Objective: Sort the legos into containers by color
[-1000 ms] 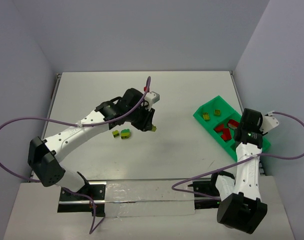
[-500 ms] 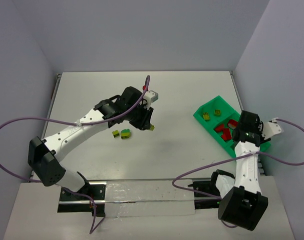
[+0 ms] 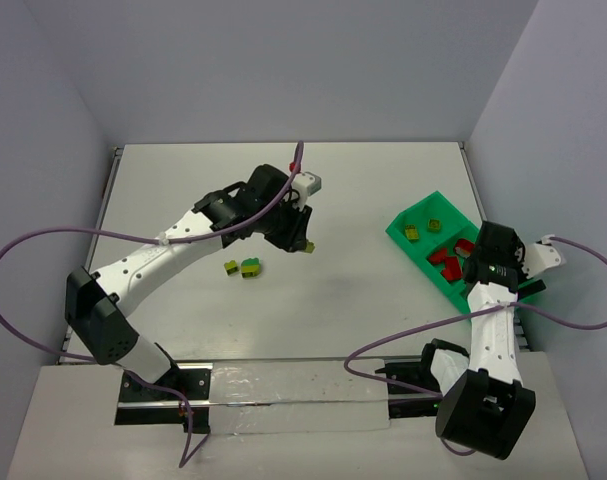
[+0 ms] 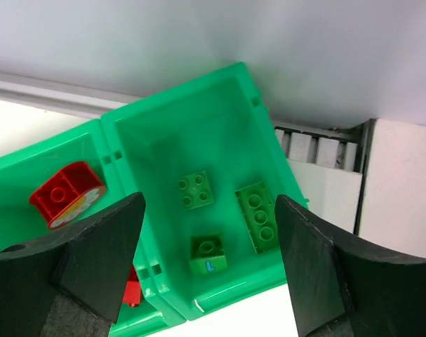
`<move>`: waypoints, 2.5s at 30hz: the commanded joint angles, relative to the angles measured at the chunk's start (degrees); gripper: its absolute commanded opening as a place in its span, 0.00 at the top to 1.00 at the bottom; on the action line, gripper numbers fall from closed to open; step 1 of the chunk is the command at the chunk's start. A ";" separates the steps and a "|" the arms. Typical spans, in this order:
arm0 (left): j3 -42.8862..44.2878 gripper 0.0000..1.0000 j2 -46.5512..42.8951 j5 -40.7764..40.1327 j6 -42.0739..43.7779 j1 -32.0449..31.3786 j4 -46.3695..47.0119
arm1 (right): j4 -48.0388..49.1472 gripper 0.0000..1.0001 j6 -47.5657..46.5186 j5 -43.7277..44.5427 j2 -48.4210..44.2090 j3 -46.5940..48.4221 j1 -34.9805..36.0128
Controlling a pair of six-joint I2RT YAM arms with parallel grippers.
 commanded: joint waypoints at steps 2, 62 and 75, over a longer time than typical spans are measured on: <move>3.63 1.00 0.83 3.04 -1.26 0.20 0.48 | 8.43 0.24 -11.18 -31.69 -3.06 3.34 -0.30; 0.29 1.00 -8.71 22.51 9.83 0.03 -1.71 | -2.48 0.27 -63.68 -111.75 28.40 29.20 50.24; 0.33 0.65 -10.51 15.92 8.56 0.03 -0.09 | -9.26 1.00 -65.18 -109.92 33.05 32.65 50.89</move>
